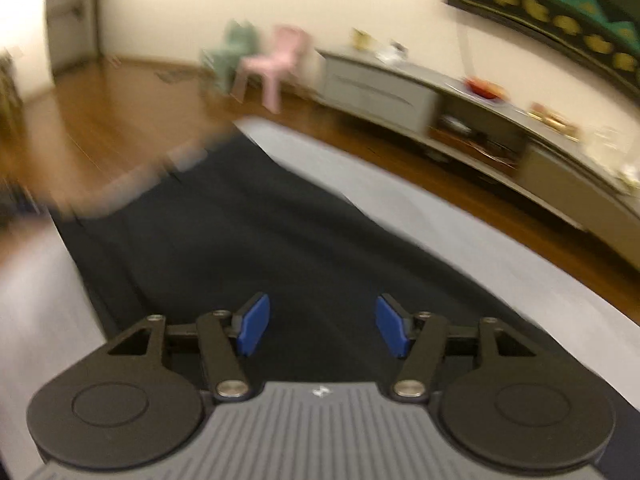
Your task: Fold clothes
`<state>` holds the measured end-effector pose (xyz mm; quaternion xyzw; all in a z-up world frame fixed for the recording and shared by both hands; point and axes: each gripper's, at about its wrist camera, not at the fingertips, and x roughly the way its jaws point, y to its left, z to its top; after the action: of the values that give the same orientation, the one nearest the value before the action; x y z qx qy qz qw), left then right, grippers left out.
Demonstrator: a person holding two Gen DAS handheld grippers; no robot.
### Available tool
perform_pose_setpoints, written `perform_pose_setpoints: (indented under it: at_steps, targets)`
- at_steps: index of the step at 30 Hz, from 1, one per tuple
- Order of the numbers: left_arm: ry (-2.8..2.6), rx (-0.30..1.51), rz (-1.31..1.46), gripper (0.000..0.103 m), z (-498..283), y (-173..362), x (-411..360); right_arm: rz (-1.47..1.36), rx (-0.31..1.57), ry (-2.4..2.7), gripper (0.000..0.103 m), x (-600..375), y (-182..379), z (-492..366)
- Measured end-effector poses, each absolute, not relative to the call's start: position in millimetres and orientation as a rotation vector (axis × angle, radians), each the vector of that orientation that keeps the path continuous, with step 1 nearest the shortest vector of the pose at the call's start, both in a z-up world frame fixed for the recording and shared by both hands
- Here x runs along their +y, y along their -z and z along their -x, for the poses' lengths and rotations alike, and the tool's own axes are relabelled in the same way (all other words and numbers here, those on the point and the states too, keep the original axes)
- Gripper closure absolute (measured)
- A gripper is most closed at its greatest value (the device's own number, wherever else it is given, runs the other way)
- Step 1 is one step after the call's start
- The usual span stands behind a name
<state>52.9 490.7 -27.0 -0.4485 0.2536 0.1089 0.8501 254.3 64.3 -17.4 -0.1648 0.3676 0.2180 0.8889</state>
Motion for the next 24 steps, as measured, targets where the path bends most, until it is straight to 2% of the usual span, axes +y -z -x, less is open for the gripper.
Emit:
perform_pose_setpoints:
  at_steps: [2, 7, 11, 12, 14, 15, 16, 20, 24]
  targets:
    - [-0.145, 0.571, 0.949, 0.092, -60, 27, 475, 0.405, 0.77, -0.427, 0.043, 33, 40, -234]
    - [-0.111, 0.72, 0.854, 0.075, -102, 43, 438, 0.536, 0.781, -0.369, 0.043, -38, 94, -193]
    - [-0.163, 0.687, 0.804, 0.072, -116, 44, 428, 0.504, 0.764, -0.368, 0.042, -54, 116, -205]
    - [-0.169, 0.671, 0.795, 0.076, -118, 44, 426, 0.493, 0.758, -0.371, 0.045, -58, 121, -209]
    - [-0.153, 0.632, 0.761, 0.097, -122, 41, 424, 0.473, 0.754, -0.368, 0.062, -62, 126, -221]
    - [-0.15, 0.6, 0.733, 0.103, -121, 37, 424, 0.465, 0.755, -0.364, 0.095, -66, 124, -224]
    - [-0.148, 0.568, 0.705, 0.103, -119, 33, 424, 0.457, 0.756, -0.359, 0.101, -70, 122, -226]
    - [-0.187, 0.399, 0.725, 0.103, -94, 7, 447, 0.436, 0.751, -0.323, 0.101, -88, 111, -233]
    - [-0.314, 0.451, 0.814, 0.103, -80, 19, 473, 0.391, 0.764, -0.319, 0.101, -103, 98, -224]
